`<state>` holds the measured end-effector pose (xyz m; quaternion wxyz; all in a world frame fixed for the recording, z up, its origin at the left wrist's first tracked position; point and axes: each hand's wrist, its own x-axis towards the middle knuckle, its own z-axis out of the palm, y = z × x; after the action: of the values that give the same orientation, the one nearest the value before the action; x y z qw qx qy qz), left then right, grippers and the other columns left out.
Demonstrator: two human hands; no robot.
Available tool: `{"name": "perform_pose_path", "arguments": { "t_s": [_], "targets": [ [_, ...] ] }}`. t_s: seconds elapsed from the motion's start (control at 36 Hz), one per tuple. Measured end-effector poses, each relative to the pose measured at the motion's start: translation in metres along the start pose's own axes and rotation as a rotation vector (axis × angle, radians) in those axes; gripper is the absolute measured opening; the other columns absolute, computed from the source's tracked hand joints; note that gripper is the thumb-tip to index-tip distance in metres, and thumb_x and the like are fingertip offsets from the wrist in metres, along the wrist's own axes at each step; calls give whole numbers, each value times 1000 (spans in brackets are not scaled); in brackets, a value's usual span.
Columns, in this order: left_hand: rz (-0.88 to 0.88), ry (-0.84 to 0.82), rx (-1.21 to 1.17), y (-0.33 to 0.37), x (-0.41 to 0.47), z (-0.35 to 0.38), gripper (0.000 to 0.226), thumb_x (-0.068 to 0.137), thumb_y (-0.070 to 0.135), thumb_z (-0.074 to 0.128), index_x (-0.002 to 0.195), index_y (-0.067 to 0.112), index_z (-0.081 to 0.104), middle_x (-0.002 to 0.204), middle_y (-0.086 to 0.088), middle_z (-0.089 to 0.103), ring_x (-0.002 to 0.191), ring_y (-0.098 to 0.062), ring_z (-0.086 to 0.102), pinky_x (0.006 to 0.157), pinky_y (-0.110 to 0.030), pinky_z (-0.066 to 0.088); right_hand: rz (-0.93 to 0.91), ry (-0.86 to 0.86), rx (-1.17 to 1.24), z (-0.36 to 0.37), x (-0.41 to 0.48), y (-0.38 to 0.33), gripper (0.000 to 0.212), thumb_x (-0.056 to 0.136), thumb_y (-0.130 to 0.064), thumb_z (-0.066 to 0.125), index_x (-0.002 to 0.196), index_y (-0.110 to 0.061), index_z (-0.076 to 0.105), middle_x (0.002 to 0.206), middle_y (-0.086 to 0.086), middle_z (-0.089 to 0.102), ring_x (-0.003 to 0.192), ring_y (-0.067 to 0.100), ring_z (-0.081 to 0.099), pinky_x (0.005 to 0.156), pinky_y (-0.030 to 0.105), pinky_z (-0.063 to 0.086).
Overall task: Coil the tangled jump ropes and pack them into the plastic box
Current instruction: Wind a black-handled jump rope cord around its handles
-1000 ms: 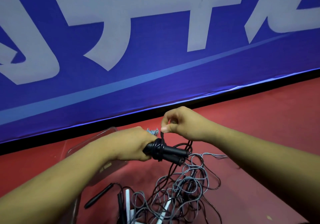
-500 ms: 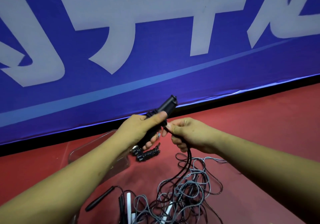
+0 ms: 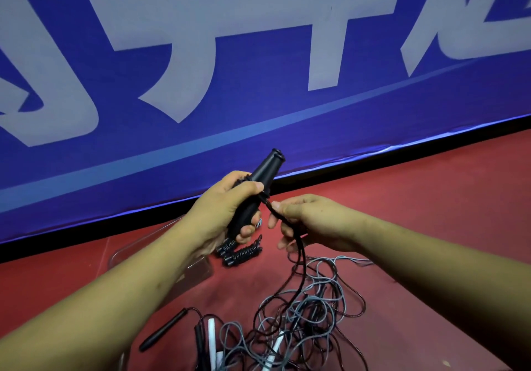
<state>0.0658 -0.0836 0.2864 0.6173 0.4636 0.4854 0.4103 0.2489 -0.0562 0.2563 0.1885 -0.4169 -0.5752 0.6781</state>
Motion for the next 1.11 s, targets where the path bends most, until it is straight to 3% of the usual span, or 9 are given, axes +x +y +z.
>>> {"name": "perform_pose_path", "arguments": {
  "t_s": [0.19, 0.33, 0.44, 0.61, 0.69, 0.86, 0.94, 1.0, 1.11],
  "targets": [
    [-72, 85, -84, -1, 6, -10, 13, 93, 20, 53, 94, 13, 42, 65, -16, 46, 46, -19, 37, 49, -28, 28, 25, -12, -59, 2, 2, 7, 19, 101, -21, 53, 89, -7, 61, 57, 3, 49, 46, 16, 49, 52, 27, 39],
    [-94, 89, -177, 3, 8, -17, 21, 90, 26, 47, 80, 8, 46, 63, -14, 45, 44, -19, 34, 44, -25, 30, 27, -11, -40, -2, 4, 5, 13, 100, -16, 54, 89, -13, 60, 60, -1, 47, 63, 22, 64, 64, 29, 47],
    [-85, 95, -209, 7, 7, -20, 21, 91, 27, 44, 76, 11, 45, 63, -12, 44, 44, -19, 34, 46, -25, 28, 74, -53, -87, -3, 4, 13, 14, 99, -18, 56, 91, -6, 60, 57, 1, 49, 51, 16, 53, 55, 26, 40],
    [-42, 48, -161, 8, 9, -32, 11, 96, 19, 48, 106, 23, 47, 67, -13, 45, 49, -20, 38, 49, -27, 32, 0, -33, 25, -5, 3, 4, 23, 101, -28, 51, 88, -15, 65, 56, -3, 36, 55, 21, 58, 65, 30, 47],
    [-27, 96, -55, 12, 11, -38, 10, 98, 16, 50, 94, 16, 41, 65, -14, 46, 48, -19, 37, 49, -27, 31, 21, -76, 168, -6, 0, 2, 24, 103, -30, 46, 94, -15, 63, 59, -1, 31, 53, 22, 56, 63, 31, 48],
    [15, 269, 337, 4, 17, -59, 18, 94, 16, 61, 92, 13, 43, 65, -14, 56, 46, -21, 44, 47, -28, 35, 93, -195, 389, -1, -1, -22, 19, 102, -15, 40, 102, -4, 55, 56, -3, 31, 37, 4, 28, 40, 17, 21],
    [74, 312, 564, 6, 18, -62, 21, 92, 21, 65, 96, 14, 45, 65, -9, 63, 44, -19, 48, 43, -25, 37, 63, -245, 307, 2, -3, -27, 23, 99, -9, 42, 112, -10, 61, 59, 0, 36, 59, 18, 57, 64, 30, 49],
    [123, 347, 697, 10, 17, -63, 23, 89, 24, 68, 97, 16, 48, 70, -8, 67, 47, -17, 51, 47, -26, 39, 92, -286, 262, 2, -5, -23, 31, 100, -7, 41, 122, -16, 61, 64, 3, 40, 74, 28, 66, 79, 40, 51],
    [128, 312, 1031, 9, 13, -70, 31, 85, 27, 72, 103, 19, 48, 74, -4, 60, 58, -16, 51, 54, -30, 36, 107, -233, 227, 1, -9, -25, 26, 98, -7, 44, 120, -7, 57, 60, 4, 41, 43, 13, 40, 47, 21, 33]
  ]
}}
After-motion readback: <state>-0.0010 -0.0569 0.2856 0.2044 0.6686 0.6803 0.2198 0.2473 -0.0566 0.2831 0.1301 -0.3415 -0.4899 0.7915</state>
